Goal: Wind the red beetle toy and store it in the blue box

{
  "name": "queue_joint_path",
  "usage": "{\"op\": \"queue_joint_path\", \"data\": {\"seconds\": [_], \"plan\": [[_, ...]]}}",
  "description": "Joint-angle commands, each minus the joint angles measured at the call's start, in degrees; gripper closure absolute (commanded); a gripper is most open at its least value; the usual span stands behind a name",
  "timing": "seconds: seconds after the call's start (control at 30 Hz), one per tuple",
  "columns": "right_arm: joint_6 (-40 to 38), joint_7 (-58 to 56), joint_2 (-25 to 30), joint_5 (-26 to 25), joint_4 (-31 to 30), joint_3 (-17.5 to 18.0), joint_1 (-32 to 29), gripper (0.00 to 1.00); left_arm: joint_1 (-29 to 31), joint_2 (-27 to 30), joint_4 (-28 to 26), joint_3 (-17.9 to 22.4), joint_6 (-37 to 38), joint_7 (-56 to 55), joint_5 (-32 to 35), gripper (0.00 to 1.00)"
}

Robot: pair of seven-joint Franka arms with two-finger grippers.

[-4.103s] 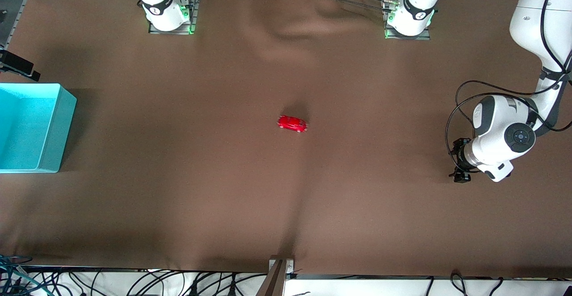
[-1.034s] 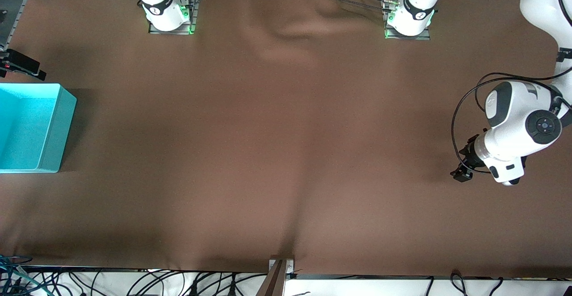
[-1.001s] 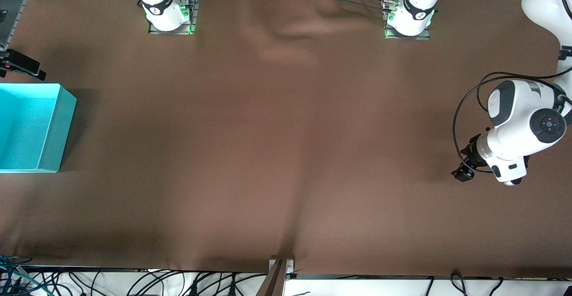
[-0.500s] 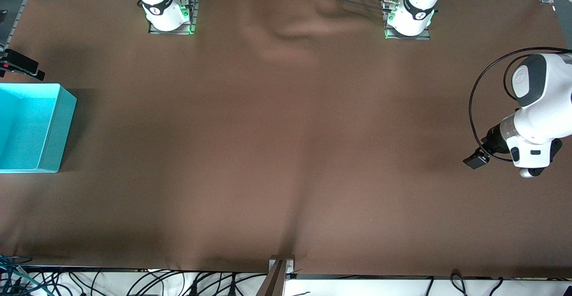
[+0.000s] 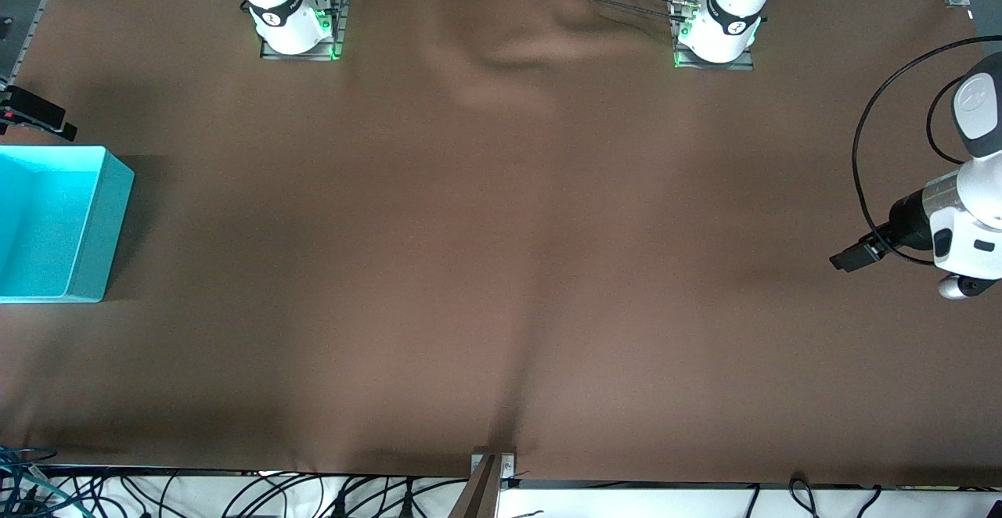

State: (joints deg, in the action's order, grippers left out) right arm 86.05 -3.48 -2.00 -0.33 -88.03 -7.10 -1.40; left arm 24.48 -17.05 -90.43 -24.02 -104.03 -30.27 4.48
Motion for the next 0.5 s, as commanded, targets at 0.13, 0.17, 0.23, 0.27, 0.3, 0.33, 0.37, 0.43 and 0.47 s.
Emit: {"op": "queue_joint_path", "data": {"seconds": [0.13,0.17,0.23,0.27,0.3,0.33,0.37,0.43,0.47], "plan": [[-0.4,-0.6,-0.6,0.0,1.1,0.1,-0.3,0.00,-0.1,0.1,4.9,-1.3,6.2,8.4,-1.3,0.00],[-0.5,-0.8,-0.6,0.1,1.1,0.1,-0.3,0.00,0.1,0.3,7.2,-1.8,9.5,13.8,-1.3,0.00],[-0.5,-0.6,-0.6,0.1,1.0,0.1,-0.3,0.00,0.1,0.3,8.2,-1.9,11.0,15.6,-1.3,0.00],[-0.5,-0.6,-0.7,0.0,1.0,0.1,-0.3,0.00,0.0,0.3,8.7,-1.9,11.9,16.4,-1.3,0.00],[-0.6,-0.7,-0.6,0.0,1.0,0.1,-0.2,0.00,0.0,0.4,9.0,-1.9,12.6,17.0,-1.2,0.00],[-0.6,-0.8,-0.7,0.0,1.0,0.1,-0.2,0.00,-0.1,0.4,9.4,-1.9,13.4,17.5,-1.2,0.00],[-0.6,-0.8,-0.8,-0.1,1.0,0.1,-0.2,0.00,-0.2,0.4,10.0,-2.0,14.6,18.4,-1.1,0.00],[-0.5,-0.8,-1.1,0.0,1.0,0.1,-0.2,0.00,-0.2,1.4,11.2,-2.4,16.1,20.5,-1.0,0.00],[-0.4,-0.8,-1.1,0.0,1.0,0.1,-0.3,0.00,-0.1,1.8,11.8,-2.9,16.1,21.4,-1.0,0.00]]}}
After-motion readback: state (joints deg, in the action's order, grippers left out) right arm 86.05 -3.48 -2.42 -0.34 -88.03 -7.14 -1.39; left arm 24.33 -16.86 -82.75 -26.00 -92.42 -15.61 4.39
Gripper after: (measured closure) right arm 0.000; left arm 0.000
